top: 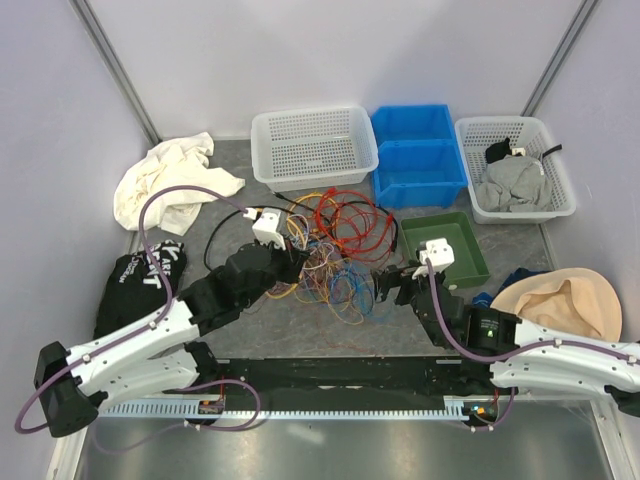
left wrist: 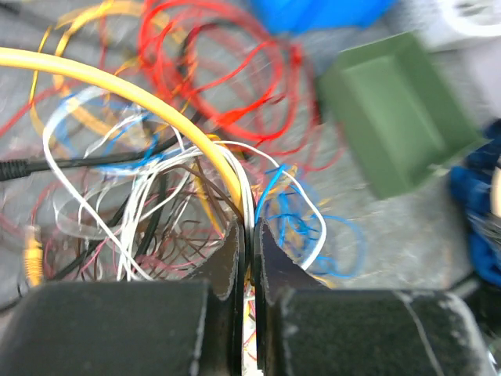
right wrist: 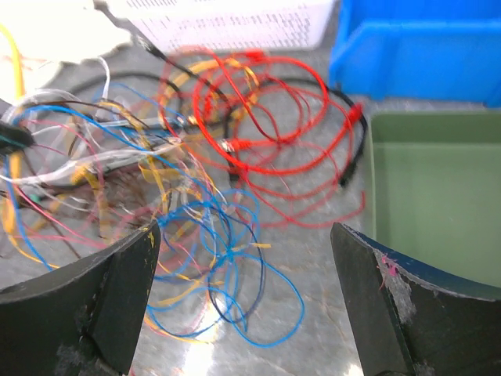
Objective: Untangle the cables
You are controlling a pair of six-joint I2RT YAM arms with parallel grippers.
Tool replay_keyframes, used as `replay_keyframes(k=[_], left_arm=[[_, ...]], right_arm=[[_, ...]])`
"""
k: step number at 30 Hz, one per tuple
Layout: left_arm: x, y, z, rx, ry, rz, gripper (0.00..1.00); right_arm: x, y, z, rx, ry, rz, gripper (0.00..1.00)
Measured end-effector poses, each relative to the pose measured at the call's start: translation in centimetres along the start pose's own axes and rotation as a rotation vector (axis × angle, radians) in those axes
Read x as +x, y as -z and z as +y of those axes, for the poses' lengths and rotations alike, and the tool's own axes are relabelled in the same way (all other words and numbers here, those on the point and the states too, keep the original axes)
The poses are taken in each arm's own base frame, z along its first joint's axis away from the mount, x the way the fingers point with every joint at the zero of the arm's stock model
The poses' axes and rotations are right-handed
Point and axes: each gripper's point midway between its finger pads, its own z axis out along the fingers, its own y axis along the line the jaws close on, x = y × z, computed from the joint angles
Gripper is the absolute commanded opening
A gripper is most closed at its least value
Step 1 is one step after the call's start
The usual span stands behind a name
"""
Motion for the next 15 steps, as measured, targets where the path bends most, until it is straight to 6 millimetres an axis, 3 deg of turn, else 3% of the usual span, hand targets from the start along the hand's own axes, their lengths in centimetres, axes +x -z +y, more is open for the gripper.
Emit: replay_keyframes(k=[5,10,12,15], left_arm=[[-0.6,0.5,-1.3,0.09,-0.068,-0.018,0.02],[2.8,0.1,-1.6,0.207,-0.127,-0.005,0.02],[4.8,0.2,-1.1,0.248,-0.156,-0.004,0.02],[6.6,0.5,-0.5,0.283,-0.193,-0.014,0.02]], right_arm=[[-3.8,-0.5,2.4,-0.052,-0.029,-0.075,0.98],[-8.2,-3.7,5.4,-0.096,-0.087,-0.094,0.98],[-8.4,-5.9,6.0,-0.113,-0.098,-0.062,0.98],[-6.8,-8.2,6.4,-0.149,-0.1,0.018,0.98]])
